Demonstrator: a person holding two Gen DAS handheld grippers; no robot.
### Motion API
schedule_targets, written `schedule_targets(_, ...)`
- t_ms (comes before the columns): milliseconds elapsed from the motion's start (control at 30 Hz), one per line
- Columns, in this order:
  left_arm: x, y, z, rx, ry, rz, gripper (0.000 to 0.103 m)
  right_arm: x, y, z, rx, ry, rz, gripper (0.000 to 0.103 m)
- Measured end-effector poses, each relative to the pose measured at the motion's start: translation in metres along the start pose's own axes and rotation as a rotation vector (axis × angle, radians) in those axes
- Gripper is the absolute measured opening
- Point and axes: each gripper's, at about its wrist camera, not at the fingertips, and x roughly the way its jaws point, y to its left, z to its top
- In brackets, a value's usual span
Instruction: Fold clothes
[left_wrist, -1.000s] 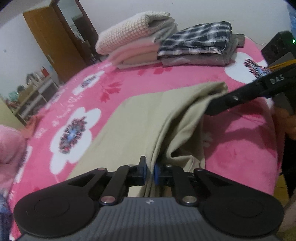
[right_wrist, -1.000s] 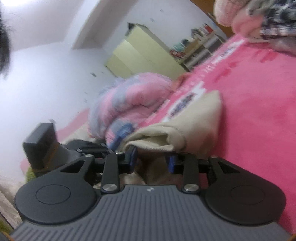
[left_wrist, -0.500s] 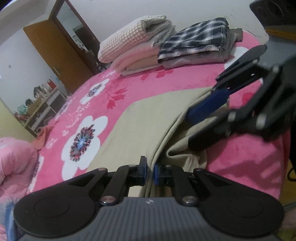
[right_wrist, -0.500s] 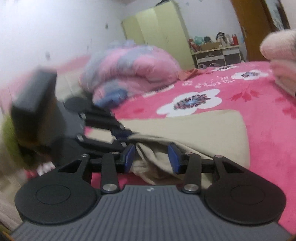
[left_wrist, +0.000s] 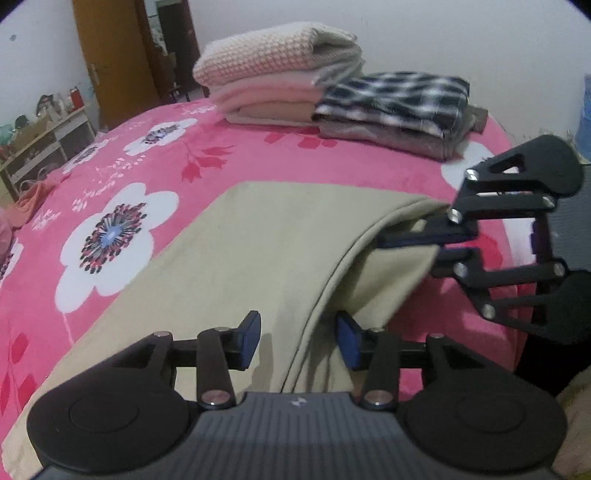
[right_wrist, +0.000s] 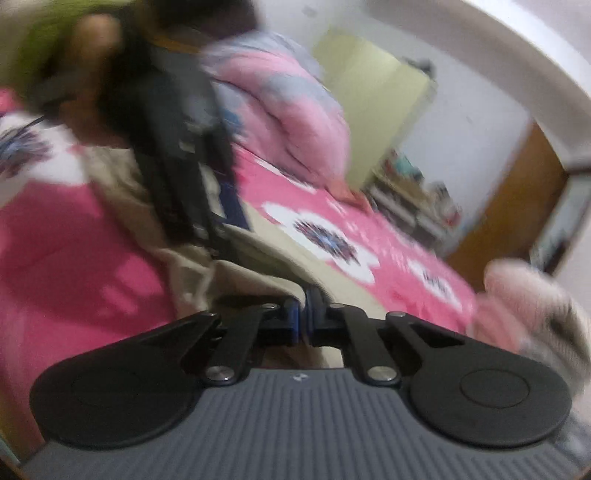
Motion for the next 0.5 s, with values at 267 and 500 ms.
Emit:
schedule_targets(267, 0.009, 0.003, 0.003, -0.034, 0.032, -0.031, 0.036, 0.004, 0.011, -0.028, -0.205, 0.103, -0.069, 0.003)
schedule_targets(500, 0.006, 0.007, 0.005, -0.056, 0.015, -0.040, 0.032, -0.018, -0.062, -0.037, 0.665, 0.078, 0.144, 0.013)
